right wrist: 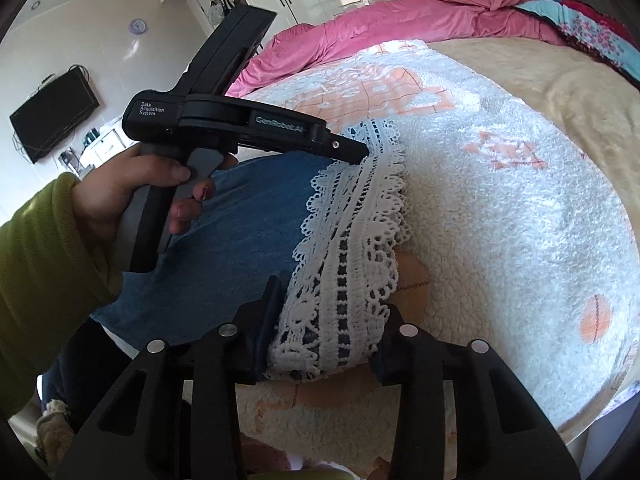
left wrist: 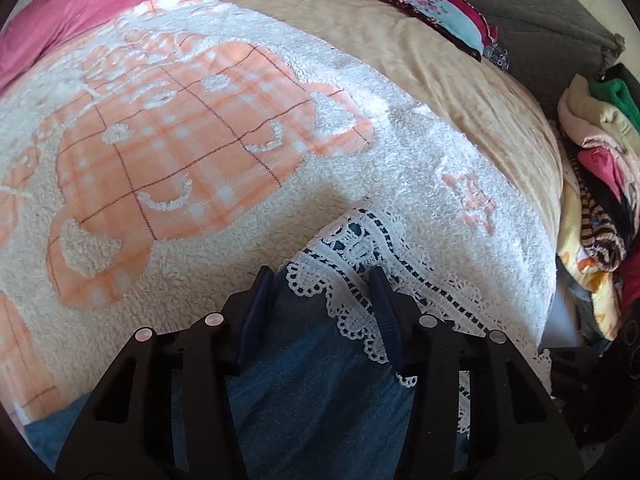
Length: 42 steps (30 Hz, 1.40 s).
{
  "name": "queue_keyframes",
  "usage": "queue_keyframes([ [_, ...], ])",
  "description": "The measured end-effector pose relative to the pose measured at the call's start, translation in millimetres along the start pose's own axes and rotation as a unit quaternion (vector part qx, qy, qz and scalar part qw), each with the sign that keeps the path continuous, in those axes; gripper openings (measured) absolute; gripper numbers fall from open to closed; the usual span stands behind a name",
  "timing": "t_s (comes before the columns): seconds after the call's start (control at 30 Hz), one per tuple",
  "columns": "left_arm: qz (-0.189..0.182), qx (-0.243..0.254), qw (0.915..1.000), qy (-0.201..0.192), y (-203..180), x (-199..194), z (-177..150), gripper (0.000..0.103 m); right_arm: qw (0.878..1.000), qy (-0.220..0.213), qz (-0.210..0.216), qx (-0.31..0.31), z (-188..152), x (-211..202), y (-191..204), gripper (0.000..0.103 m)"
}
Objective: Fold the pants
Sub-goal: 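Grasp the lace-trimmed leg end with the left gripper, then lift the lace leg end with the left gripper and fold it over the pants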
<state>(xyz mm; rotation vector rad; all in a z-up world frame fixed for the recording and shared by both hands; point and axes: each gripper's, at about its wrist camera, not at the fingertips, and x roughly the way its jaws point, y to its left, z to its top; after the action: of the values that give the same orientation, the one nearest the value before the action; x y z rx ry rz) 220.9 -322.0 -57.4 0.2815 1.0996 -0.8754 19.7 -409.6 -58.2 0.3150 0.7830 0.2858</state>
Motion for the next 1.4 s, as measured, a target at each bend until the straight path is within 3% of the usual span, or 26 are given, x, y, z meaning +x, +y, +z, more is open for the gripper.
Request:
queue_keyframes([
  [0.3, -0.016, -0.032, 0.9990, -0.026, 10, -15, -6, 0.017, 1.000, -0.004, 0.015, -0.002, 6, -2, 8, 0.028],
  [0.57, -0.038, -0.051, 0.9957, -0.068, 16, -48, -17, 0.012, 0.999, -0.015, 0.024, -0.038, 16, -9, 31, 0.027],
  [1.1, -0.045, -0.146, 0.9765, -0.152, 99, -128, -93, 0.012, 0.986, 0.007, 0.083, -0.144, 36, 27, 125, 0.027],
  [1.2, -0.041, -0.170, 0.9706, -0.165, 118, -137, -111, 0.014, 0.982, 0.026, 0.088, -0.167, 31, 45, 147, 0.027],
  [1.33, -0.041, -0.222, 0.9559, -0.188, 147, -158, -145, 0.016, 0.976, 0.055, 0.083, -0.194, 19, 66, 168, 0.027],
  [1.4, -0.024, -0.241, 0.9500, -0.197, 156, -173, -163, 0.026, 0.972, 0.064, 0.073, -0.216, 10, 75, 180, 0.027],
])
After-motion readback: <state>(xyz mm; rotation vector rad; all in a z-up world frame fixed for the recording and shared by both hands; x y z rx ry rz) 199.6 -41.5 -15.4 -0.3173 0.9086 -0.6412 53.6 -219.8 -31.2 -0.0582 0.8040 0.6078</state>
